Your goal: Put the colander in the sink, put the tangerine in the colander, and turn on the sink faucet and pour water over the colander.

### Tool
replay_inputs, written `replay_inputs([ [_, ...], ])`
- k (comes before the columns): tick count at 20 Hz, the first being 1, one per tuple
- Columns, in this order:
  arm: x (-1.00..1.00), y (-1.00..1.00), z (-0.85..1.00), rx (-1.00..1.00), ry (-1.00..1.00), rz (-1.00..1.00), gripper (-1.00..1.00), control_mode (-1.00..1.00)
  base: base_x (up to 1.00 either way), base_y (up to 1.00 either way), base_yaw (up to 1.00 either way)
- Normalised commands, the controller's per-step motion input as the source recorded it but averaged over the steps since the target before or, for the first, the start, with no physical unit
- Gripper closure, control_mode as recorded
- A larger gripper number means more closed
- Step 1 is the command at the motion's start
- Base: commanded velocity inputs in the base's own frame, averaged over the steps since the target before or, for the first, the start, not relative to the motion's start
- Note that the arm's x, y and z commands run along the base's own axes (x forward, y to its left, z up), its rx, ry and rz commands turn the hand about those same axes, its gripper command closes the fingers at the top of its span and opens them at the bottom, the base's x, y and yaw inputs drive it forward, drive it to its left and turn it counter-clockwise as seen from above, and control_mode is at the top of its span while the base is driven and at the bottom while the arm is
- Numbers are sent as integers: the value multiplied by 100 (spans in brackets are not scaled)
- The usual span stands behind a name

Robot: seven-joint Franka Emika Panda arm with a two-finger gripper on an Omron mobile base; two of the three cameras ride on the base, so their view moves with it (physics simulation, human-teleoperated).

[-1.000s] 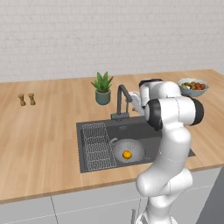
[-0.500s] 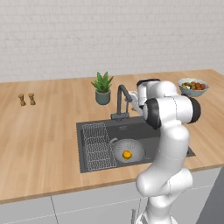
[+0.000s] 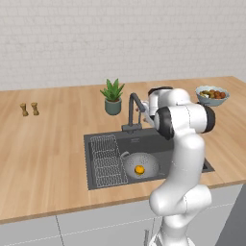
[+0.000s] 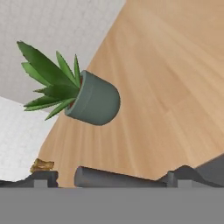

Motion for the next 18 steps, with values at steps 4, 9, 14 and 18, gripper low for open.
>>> replay_inputs([
  [4,16,0,-18,1,0,-2,-100,-100,0,0,0],
  [9,23,0,-22,1,2,-2,-100,-100,0,0,0],
  [14,25,0,-18,1,2,-2,-100,-100,0,0,0],
  [18,13,0,-12,0,1,-2,100,-100,0,0,0],
])
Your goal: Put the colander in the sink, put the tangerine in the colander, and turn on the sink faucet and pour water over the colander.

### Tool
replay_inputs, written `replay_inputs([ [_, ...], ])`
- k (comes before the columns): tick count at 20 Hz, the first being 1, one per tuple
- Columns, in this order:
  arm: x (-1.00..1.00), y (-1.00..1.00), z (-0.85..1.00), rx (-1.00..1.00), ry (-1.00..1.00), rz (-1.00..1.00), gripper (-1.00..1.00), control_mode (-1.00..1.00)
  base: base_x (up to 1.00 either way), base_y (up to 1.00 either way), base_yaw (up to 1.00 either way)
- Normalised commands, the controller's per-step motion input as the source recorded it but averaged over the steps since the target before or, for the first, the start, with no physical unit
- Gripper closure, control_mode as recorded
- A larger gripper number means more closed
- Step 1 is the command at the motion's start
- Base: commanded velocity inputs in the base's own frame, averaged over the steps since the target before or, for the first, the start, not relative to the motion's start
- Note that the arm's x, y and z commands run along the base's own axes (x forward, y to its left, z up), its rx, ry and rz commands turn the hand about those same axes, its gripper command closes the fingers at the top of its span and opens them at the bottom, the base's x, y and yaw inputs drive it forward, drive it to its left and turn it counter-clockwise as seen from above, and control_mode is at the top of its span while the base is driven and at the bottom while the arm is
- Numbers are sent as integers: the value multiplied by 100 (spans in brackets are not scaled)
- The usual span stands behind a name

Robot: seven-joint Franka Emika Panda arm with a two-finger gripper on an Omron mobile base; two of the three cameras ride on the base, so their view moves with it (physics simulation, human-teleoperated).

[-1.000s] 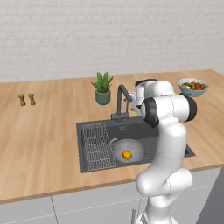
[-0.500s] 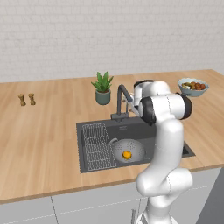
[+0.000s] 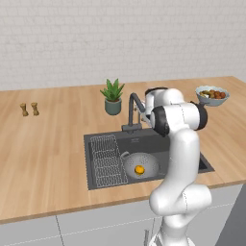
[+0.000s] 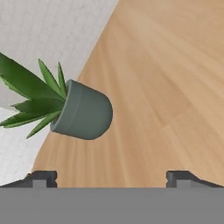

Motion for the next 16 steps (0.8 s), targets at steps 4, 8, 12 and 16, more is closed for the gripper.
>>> replay_inputs([
  [4,1,0,-7,0,1,-4,100,-100,0,0,0],
  [8,0,-10,-1,0,0,-7,100,-100,0,0,0],
  [12,-8,-34,-4,0,0,-8,100,-100,0,0,0],
  [16,-24,-58,-8,0,0,-8,100,-100,0,0,0],
])
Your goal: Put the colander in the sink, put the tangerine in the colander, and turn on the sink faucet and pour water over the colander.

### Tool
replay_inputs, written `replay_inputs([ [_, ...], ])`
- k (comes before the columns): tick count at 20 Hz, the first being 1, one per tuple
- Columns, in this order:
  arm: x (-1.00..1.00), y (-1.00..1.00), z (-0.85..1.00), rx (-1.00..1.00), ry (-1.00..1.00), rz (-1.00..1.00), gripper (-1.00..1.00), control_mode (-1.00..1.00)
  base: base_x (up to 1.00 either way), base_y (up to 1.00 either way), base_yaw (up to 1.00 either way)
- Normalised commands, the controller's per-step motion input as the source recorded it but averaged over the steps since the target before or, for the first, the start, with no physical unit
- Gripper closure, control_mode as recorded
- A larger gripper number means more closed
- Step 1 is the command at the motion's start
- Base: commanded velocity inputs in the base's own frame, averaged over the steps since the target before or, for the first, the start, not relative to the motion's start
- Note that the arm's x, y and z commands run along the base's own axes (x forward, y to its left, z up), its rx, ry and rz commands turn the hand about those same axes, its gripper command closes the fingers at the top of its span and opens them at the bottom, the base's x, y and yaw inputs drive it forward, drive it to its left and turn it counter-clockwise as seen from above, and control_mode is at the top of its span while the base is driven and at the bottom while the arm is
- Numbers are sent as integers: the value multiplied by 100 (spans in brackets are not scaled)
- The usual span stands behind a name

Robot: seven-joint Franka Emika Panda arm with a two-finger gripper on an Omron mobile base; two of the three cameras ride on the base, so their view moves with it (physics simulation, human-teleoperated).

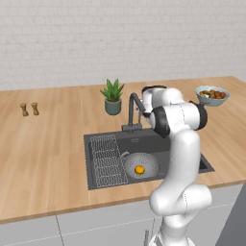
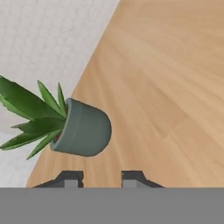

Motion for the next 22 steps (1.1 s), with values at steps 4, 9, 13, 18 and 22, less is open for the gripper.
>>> replay_inputs([
  [4,-36,-73,-11,0,0,-7,100,-100,0,0,0],
  [9,-46,-75,-15,2,0,-7,100,-100,0,0,0],
  [13,-52,-77,-19,2,0,-6,100,-100,0,0,0],
  [18,-49,-66,-10,3,0,-5,100,-100,0,0,0],
  [22,-42,-57,0,4,0,-4,100,-100,0,0,0],
])
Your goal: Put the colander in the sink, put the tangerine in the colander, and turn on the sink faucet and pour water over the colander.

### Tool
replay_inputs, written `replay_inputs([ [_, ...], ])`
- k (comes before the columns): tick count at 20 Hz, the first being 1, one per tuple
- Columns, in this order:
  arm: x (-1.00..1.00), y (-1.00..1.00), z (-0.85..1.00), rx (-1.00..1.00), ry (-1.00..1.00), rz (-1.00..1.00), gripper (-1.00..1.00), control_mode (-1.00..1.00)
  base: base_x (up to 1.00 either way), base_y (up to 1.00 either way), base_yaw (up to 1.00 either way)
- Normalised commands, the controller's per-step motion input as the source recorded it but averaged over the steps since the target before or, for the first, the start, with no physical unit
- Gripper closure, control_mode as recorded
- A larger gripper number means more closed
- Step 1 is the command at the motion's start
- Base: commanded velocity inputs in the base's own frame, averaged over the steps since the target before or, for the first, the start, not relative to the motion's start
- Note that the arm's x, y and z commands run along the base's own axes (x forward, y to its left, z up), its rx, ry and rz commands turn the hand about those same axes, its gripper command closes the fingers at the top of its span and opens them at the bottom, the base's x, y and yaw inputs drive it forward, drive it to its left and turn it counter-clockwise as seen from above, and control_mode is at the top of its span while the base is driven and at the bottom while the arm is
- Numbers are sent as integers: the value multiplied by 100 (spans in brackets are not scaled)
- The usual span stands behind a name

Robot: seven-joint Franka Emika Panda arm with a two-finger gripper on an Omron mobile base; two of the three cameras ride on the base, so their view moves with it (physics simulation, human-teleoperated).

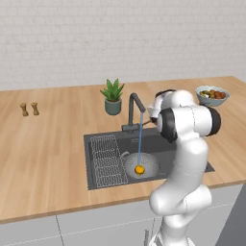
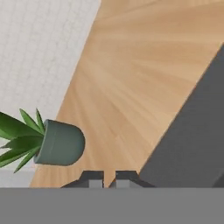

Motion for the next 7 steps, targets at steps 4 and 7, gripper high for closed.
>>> replay_inputs([
  [4,-29,-45,7,6,0,-1,100,-100,0,0,0],
  [7,-10,-39,19,6,0,0,100,-100,0,0,0],
])
